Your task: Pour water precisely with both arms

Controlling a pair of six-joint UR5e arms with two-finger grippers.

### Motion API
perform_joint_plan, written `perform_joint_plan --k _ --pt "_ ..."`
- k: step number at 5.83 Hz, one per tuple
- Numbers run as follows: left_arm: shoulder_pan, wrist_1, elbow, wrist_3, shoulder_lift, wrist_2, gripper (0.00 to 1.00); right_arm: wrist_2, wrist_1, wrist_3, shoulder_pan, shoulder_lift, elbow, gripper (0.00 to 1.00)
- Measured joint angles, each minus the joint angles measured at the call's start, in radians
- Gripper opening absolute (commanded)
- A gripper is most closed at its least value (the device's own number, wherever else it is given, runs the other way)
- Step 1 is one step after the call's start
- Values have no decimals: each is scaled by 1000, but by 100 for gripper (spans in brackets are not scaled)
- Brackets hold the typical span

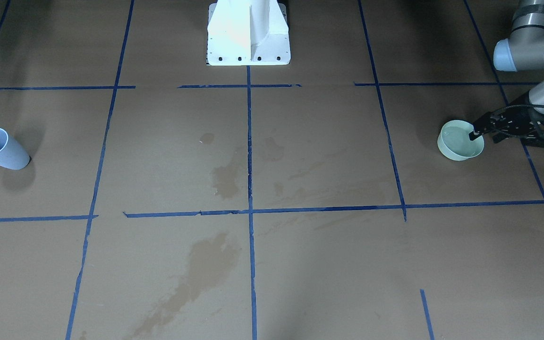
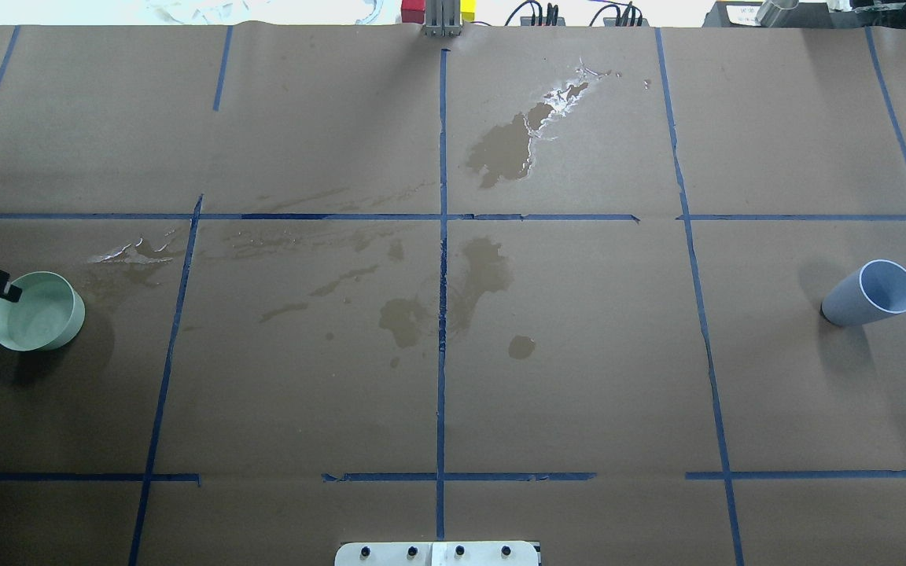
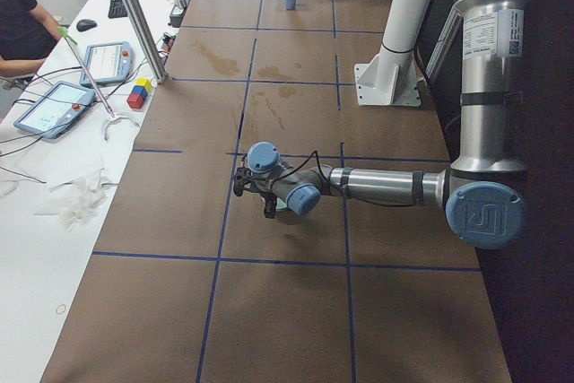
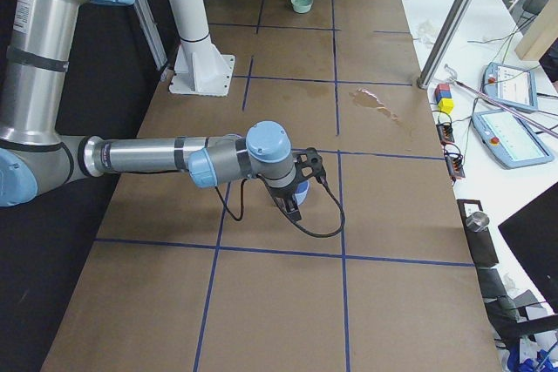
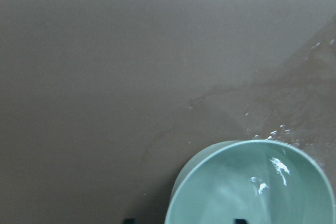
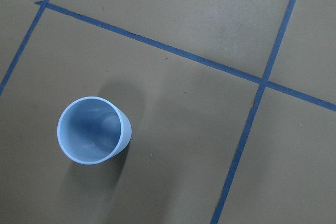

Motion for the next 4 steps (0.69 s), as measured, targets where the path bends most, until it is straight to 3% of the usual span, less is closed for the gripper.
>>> perform_joint_plan --k 2,4 --pt "-129 11 -90 48 21 -1 100 0 -85 0 -18 4 1 100" --pt "-243 140 -126 276 36 0 100 3 -150 -9 -18 3 1 100"
